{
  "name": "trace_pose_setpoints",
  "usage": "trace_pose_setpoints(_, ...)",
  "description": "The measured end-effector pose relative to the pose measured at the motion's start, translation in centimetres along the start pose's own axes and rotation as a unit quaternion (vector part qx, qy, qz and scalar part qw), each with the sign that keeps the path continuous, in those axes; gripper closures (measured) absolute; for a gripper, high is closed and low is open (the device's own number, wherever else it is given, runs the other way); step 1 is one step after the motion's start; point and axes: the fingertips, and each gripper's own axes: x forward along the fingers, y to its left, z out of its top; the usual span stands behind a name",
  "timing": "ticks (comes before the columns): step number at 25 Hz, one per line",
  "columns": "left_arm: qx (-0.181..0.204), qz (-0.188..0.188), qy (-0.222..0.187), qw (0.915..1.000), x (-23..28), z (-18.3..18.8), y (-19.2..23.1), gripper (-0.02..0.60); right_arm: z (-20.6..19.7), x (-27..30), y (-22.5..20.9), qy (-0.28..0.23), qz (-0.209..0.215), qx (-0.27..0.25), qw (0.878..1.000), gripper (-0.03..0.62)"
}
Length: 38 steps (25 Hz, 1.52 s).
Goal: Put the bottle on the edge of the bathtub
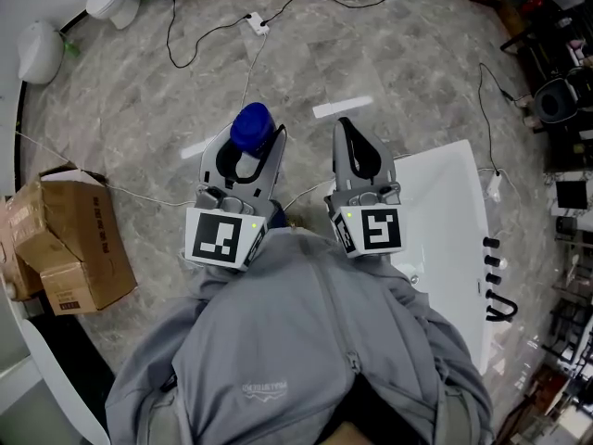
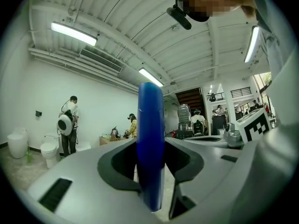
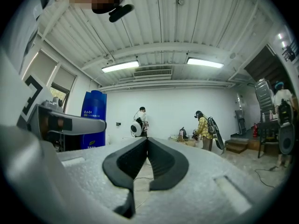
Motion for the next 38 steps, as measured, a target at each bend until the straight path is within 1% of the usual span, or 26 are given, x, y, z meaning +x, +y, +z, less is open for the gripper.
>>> trace_pose_setpoints(4, 0.002, -0.017, 0.001, 0.9999, 2.4, -0.2, 1.0, 0.430, -0.3, 1.5, -1.6, -0.002, -0.020, 0.003, 1.000, 0.591)
trace_pose_setpoints(8, 0.002, -0.051, 0.007, 0.9987, 6.6, -0.7, 1.9, 0.430, -1.3, 2.8, -4.3, 0.002, -0.063, 0.006, 0.998, 0.591)
trace_pose_setpoints(10, 0.004, -0.081, 0.005, 0.9967, 9.4, -0.7, 1.7, 0.430, -1.6, 3.7, -6.4, 0.003, -0.090, 0.007, 0.996, 0.591)
trace_pose_setpoints(12, 0.006, -0.121, 0.004, 0.9926, 12.5, -0.6, 1.1, 0.430, -1.4, 4.5, -8.7, 0.002, -0.124, 0.003, 0.992, 0.591)
trace_pose_setpoints(14, 0.006, -0.166, 0.003, 0.9861, 15.6, -0.4, 0.2, 0.430, -1.1, 5.2, -11.0, 0.002, -0.163, -0.004, 0.987, 0.591)
trace_pose_setpoints(17, 0.004, -0.218, 0.003, 0.9760, 20.0, 0.2, -1.1, 0.430, -0.5, 6.2, -14.4, 0.002, -0.206, -0.005, 0.979, 0.591)
trace_pose_setpoints(18, 0.004, -0.236, 0.000, 0.9718, 21.3, 0.5, -1.7, 0.430, -0.2, 6.3, -15.5, 0.002, -0.221, -0.008, 0.975, 0.591)
trace_pose_setpoints(20, 0.005, -0.279, -0.007, 0.9602, 23.7, 1.1, -2.8, 0.430, 0.1, 6.2, -17.7, 0.003, -0.263, -0.015, 0.965, 0.591)
trace_pose_setpoints(23, 0.004, -0.344, -0.005, 0.9388, 26.6, 1.1, -4.1, 0.430, -0.3, 5.7, -20.5, 0.008, -0.336, -0.006, 0.942, 0.591)
trace_pose_setpoints(25, 0.003, -0.380, 0.002, 0.9250, 28.2, 0.7, -5.0, 0.430, -0.5, 5.1, -21.9, 0.011, -0.375, -0.006, 0.927, 0.591)
trace_pose_setpoints(28, 0.002, -0.426, 0.009, 0.9048, 30.2, 0.3, -6.5, 0.430, -0.6, 4.3, -23.2, 0.016, -0.423, -0.009, 0.906, 0.591)
trace_pose_setpoints(31, 0.004, -0.467, 0.012, 0.8843, 31.5, -0.2, -7.9, 0.430, -1.0, 3.6, -23.8, 0.019, -0.461, -0.010, 0.887, 0.591)
trace_pose_setpoints(33, 0.002, -0.484, 0.010, 0.8748, 32.2, -0.5, -8.5, 0.430, -1.4, 3.4, -24.2, 0.022, -0.479, -0.009, 0.878, 0.591)
trace_pose_setpoints(35, 0.000, -0.498, 0.014, 0.8673, 32.8, -0.9, -8.9, 0.430, -1.6, 3.1, -24.3, 0.026, -0.493, -0.010, 0.870, 0.591)
trace_pose_setpoints(38, -0.003, -0.507, 0.017, 0.8620, 33.6, -1.1, -9.4, 0.430, -1.7, 2.5, -24.3, 0.032, -0.507, -0.012, 0.861, 0.591)
